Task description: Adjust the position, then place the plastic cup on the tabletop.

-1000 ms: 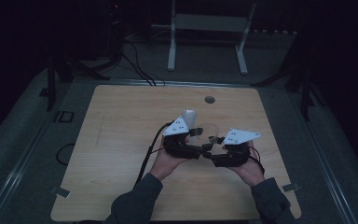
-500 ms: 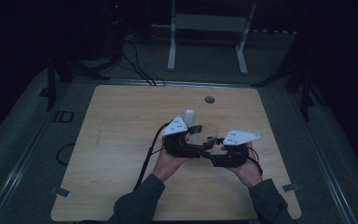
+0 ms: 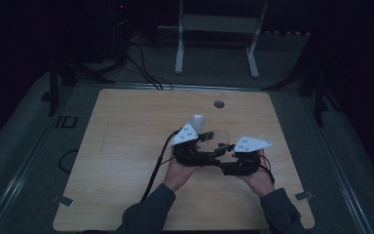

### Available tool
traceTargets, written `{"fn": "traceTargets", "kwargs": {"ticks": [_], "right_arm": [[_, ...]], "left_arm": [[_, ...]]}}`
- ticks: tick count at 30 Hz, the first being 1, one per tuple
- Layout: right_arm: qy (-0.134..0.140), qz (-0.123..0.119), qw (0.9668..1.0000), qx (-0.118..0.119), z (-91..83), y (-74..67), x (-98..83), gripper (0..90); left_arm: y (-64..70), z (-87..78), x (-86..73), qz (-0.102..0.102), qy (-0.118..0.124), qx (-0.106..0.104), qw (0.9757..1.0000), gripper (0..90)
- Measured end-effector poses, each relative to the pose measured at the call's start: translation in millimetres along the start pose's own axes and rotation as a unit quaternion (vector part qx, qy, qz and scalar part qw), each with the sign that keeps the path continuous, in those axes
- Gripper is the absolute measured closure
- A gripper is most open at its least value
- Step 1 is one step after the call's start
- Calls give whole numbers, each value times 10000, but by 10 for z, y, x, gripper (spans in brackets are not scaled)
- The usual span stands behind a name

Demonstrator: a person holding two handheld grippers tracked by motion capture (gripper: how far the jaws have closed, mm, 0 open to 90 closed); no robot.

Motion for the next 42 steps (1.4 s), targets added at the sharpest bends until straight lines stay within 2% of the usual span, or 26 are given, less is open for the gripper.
{"fn": "traceTargets", "kwargs": {"ticks": [8,15,32,42], "right_arm": [[-2,-25,9999,-104,-39,16,3,324],[22,24,9998,-190,-87,42,-28,302],[50,166,9992,-361,-164,114,-82,263],[75,257,9985,-469,-211,159,-111,255]], "left_arm": [[19,4,-2,173,-19,74,9998,284],[22,0,-2,247,-29,142,9996,284],[-19,-41,-7,272,78,407,9988,288],[-38,-49,-18,289,41,451,9986,290]]}}
Point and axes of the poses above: each handheld gripper's, and its own axes: z roughly forward along the jaws, x roughly out of its top, y roughly to its right, the point moved 5 cm from there along z, roughly forward along the jaws, and after that the axes turned 1 degree about y, right-handed, at the moved point
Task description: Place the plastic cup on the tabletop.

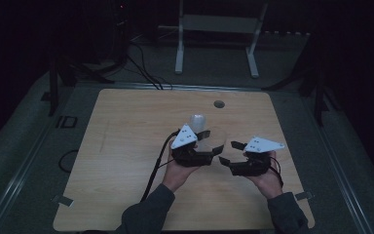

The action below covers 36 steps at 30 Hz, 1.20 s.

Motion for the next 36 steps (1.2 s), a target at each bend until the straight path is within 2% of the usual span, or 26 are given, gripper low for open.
{"fn": "traceTargets", "kwargs": {"ticks": [36], "right_arm": [[151,185,9992,-318,-167,162,-18,256]], "left_arm": [[20,39,-87,176,-77,78,9998,294]]}}
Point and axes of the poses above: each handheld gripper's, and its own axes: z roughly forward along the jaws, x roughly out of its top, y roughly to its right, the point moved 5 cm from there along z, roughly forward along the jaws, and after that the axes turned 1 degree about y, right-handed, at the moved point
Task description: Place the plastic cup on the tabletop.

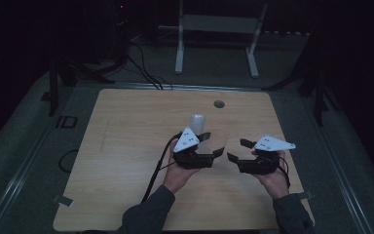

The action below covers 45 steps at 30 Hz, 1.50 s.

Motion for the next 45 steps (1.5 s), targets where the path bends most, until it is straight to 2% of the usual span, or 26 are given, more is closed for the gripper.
{"fn": "traceTargets", "kwargs": {"ticks": [19,24,45], "right_arm": [[108,62,9999,-89,-43,41,15,256],[130,53,9998,-108,-56,47,21,257],[184,94,9997,-152,-85,61,21,257]], "left_arm": [[-31,26,-72,7,-58,53,10000,295],[-44,31,-91,-44,-38,66,10000,295],[-53,48,-181,-40,-58,37,10000,294]]}}
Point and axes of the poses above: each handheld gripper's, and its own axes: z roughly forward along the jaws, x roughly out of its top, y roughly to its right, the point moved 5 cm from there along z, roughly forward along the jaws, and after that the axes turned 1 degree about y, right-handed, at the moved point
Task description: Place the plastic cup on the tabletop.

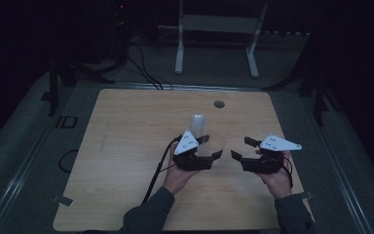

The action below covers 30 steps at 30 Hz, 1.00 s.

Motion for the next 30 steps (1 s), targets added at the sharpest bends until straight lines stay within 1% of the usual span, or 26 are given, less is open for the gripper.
{"fn": "traceTargets", "kwargs": {"ticks": [6,9,14,28,30], "right_arm": [[11,17,10000,-11,-3,5,-4,257],[18,22,10000,-18,-5,7,-7,257],[6,20,10000,-19,-3,9,-12,257],[0,27,10000,-18,-2,8,-16,257],[4,23,10000,-26,-3,10,-14,257]], "left_arm": [[-6,9,-29,26,-35,23,10000,294],[-10,9,-39,13,-12,4,10000,294],[-16,19,-71,15,-39,-15,10000,293],[-48,50,-141,-64,-96,5,9999,292],[-55,53,-147,-49,-107,18,9999,292]]}}
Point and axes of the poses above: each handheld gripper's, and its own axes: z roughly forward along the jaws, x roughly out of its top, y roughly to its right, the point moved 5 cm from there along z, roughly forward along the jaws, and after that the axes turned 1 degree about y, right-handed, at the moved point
